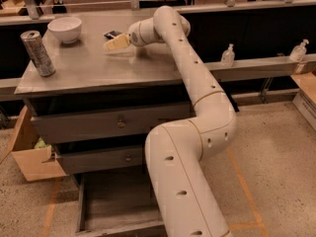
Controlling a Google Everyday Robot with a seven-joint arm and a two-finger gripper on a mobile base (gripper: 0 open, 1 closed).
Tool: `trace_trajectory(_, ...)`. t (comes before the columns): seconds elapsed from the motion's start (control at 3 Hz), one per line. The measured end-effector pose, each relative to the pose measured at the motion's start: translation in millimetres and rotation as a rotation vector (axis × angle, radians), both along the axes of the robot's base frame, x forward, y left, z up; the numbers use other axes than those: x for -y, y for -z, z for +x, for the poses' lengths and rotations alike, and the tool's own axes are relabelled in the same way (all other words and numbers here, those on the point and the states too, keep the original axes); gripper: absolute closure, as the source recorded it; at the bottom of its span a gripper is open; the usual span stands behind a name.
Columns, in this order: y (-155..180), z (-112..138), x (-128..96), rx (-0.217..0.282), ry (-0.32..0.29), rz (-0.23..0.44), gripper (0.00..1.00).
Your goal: Place rxbar blueberry into bottom drawer
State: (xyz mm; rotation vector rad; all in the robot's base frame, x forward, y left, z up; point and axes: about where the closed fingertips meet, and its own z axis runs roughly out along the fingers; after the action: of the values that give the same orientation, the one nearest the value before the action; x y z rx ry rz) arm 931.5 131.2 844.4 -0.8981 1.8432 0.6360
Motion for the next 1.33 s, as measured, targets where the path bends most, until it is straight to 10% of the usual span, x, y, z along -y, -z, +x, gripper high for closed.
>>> trace_trajectory(1.33, -1.8, 2.3, 5.5, 0.009, 0.006, 0.015, 0.96)
